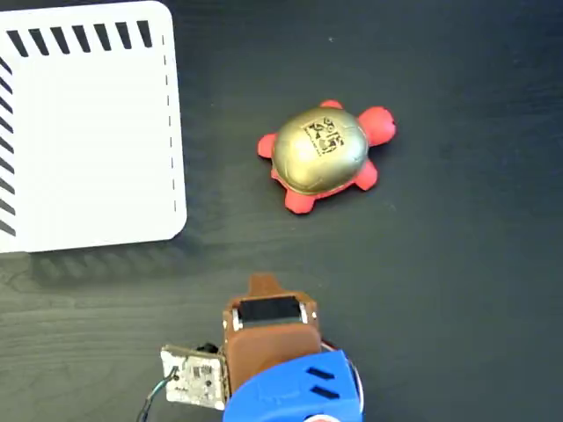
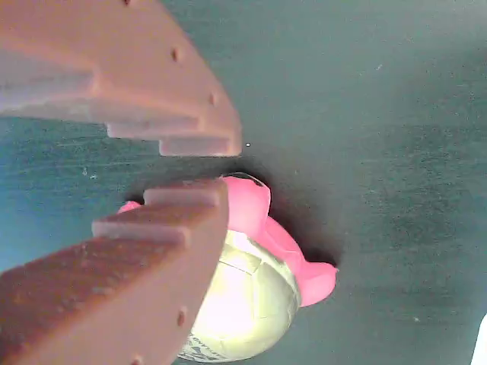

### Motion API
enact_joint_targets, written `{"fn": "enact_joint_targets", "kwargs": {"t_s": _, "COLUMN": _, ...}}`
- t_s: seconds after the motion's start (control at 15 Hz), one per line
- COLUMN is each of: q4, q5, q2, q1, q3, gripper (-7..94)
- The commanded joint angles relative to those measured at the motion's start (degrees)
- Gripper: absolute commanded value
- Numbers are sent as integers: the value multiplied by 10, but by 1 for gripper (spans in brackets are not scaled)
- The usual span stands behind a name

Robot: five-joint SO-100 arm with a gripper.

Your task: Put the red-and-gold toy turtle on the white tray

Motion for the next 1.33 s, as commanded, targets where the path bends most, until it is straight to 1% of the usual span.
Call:
{"fn": "enact_joint_targets", "kwargs": {"t_s": 0.0, "q4": 4, "q5": -4, "q2": 4, "q1": -4, "q3": -6, "gripper": 12}}
{"fn": "enact_joint_targets", "kwargs": {"t_s": 0.07, "q4": -6, "q5": 5, "q2": -12, "q1": 7, "q3": -6, "gripper": 11}}
{"fn": "enact_joint_targets", "kwargs": {"t_s": 0.13, "q4": -34, "q5": 18, "q2": -62, "q1": 20, "q3": -13, "gripper": 17}}
{"fn": "enact_joint_targets", "kwargs": {"t_s": 0.2, "q4": -83, "q5": 25, "q2": -127, "q1": 18, "q3": -27, "gripper": 0}}
{"fn": "enact_joint_targets", "kwargs": {"t_s": 0.27, "q4": -124, "q5": 20, "q2": -203, "q1": 30, "q3": -57, "gripper": 0}}
{"fn": "enact_joint_targets", "kwargs": {"t_s": 0.33, "q4": -125, "q5": 11, "q2": -275, "q1": 49, "q3": -119, "gripper": 0}}
{"fn": "enact_joint_targets", "kwargs": {"t_s": 0.53, "q4": -44, "q5": -54, "q2": -443, "q1": 105, "q3": -327, "gripper": 0}}
{"fn": "enact_joint_targets", "kwargs": {"t_s": 0.67, "q4": -5, "q5": -98, "q2": -526, "q1": 131, "q3": -437, "gripper": 0}}
{"fn": "enact_joint_targets", "kwargs": {"t_s": 1.07, "q4": 136, "q5": -193, "q2": -755, "q1": 129, "q3": -726, "gripper": 0}}
{"fn": "enact_joint_targets", "kwargs": {"t_s": 1.27, "q4": 174, "q5": -240, "q2": -839, "q1": 130, "q3": -828, "gripper": 0}}
